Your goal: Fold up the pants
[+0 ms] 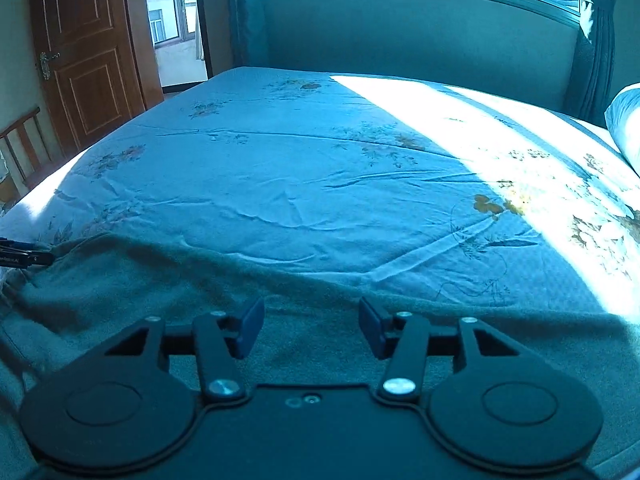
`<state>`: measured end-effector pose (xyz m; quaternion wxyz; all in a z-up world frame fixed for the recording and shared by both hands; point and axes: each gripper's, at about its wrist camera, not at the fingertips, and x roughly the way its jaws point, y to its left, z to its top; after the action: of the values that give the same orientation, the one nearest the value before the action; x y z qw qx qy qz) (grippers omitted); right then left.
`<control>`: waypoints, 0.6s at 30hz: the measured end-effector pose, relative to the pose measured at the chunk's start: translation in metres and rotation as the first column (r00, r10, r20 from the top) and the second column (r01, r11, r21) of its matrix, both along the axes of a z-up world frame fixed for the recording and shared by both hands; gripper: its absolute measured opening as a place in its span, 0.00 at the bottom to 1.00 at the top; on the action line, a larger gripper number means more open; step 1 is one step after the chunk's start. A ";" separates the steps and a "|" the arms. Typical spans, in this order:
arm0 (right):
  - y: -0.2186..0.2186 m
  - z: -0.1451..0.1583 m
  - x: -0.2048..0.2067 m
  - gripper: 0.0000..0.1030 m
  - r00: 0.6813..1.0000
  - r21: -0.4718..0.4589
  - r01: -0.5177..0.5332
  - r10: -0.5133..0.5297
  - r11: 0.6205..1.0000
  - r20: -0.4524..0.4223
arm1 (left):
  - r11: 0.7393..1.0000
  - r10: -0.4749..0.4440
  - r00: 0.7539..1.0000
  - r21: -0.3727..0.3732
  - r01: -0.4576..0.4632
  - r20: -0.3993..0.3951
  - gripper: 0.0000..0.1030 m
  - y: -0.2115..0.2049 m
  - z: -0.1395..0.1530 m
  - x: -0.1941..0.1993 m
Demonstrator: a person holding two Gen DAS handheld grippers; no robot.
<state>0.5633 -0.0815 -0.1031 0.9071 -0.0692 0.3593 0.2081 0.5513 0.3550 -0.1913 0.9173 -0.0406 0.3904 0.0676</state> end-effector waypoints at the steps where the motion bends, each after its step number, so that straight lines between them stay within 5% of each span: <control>1: 0.001 -0.002 0.003 0.43 1.000 0.001 -0.006 0.006 1.000 0.003 | 1.000 -0.012 1.000 0.004 0.012 0.007 0.68 -0.003 -0.003 0.001; 2: 0.000 -0.004 0.003 0.43 1.000 0.003 -0.008 0.008 1.000 0.005 | 1.000 -0.022 1.000 -0.002 0.022 0.008 0.68 -0.004 -0.004 0.002; 7: -0.004 -0.010 0.011 0.44 1.000 -0.009 -0.010 0.010 1.000 0.016 | 0.998 -0.056 0.997 -0.009 0.056 0.056 0.29 -0.008 0.007 -0.010; 12: 0.000 -0.026 0.037 0.44 0.999 -0.072 -0.047 0.047 0.996 0.005 | 0.997 -0.025 0.996 -0.077 0.032 0.084 0.24 0.004 0.012 -0.017; 18: 0.003 -0.041 0.059 0.45 0.993 -0.180 -0.114 0.119 0.977 0.016 | 0.996 -0.052 0.997 -0.068 0.056 0.064 0.24 0.008 0.009 -0.011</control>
<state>0.6228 -0.0783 -0.1443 0.8881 -0.1739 0.3597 0.2270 0.5406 0.3625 -0.1820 0.9284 -0.0642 0.3649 0.0279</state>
